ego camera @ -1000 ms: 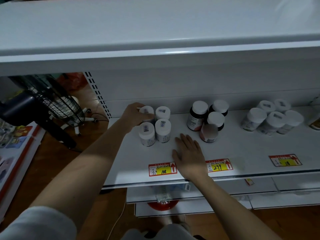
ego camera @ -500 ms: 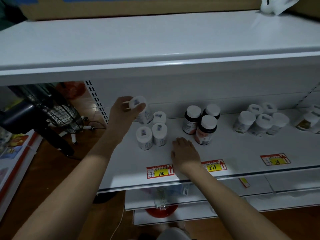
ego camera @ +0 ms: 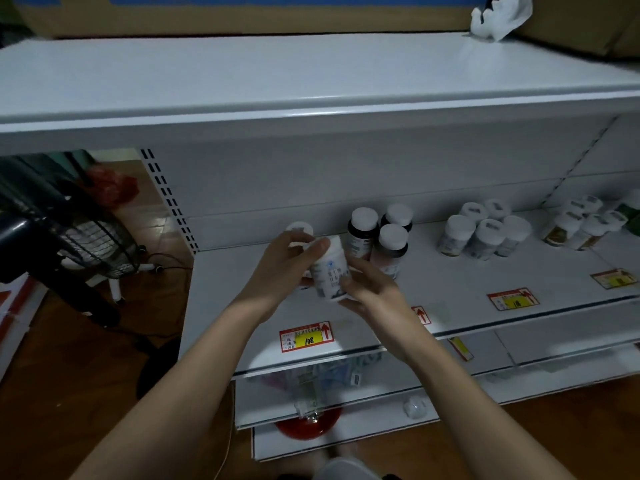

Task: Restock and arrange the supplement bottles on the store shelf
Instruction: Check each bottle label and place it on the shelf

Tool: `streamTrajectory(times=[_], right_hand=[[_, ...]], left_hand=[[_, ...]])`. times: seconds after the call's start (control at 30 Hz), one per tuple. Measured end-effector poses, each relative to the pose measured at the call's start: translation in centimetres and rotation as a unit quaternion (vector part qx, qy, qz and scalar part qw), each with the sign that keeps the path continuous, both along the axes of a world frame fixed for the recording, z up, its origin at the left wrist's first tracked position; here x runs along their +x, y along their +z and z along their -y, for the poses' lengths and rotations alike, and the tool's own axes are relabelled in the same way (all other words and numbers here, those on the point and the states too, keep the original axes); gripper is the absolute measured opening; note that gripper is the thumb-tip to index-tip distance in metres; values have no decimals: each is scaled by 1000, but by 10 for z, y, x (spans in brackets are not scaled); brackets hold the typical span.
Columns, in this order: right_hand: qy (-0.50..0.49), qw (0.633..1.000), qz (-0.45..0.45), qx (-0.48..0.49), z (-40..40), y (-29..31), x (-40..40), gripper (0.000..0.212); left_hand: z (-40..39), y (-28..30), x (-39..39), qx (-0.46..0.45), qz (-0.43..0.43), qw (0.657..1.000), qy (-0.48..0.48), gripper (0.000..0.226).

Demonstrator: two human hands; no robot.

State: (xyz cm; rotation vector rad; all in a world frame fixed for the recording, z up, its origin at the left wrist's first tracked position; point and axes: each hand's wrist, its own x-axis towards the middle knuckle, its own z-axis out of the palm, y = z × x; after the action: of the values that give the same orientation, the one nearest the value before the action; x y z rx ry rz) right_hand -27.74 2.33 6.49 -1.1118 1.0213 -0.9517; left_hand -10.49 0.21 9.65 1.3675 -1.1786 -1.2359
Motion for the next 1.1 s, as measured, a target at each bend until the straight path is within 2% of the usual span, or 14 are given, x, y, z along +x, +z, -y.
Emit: streamTrajectory(times=[0.33, 0.43, 0.57, 0.63, 0.73, 0.8, 0.97, 1.1], right_hand=[[-57, 998, 31, -8, -33, -2, 9, 54], [-81, 997, 1, -21, -40, 1, 14, 46], [-103, 991, -72, -53, -48, 1, 14, 57], [-105, 992, -46, -52, -53, 2, 10, 47], [-91, 994, 66, 2, -57, 5, 4, 35], [-94, 992, 78, 13, -57, 3, 1, 33], [-129, 991, 9, -18, -59, 0, -4, 31], [-141, 984, -88, -72, -59, 0, -9, 43]], left_hand=[[-16, -2, 12, 24, -42, 992, -114, 40], [-20, -1, 16, 35, -59, 988, -139, 44], [-26, -1, 16, 30, -66, 978, -198, 43], [-27, -2, 12, 26, -73, 977, -199, 42], [-27, -1, 6, 40, -91, 979, -180, 51], [-28, -3, 2, 48, -80, 979, -179, 54], [-30, -6, -5, 42, -16, 979, -199, 58], [-33, -8, -12, 53, -31, 981, -185, 42]])
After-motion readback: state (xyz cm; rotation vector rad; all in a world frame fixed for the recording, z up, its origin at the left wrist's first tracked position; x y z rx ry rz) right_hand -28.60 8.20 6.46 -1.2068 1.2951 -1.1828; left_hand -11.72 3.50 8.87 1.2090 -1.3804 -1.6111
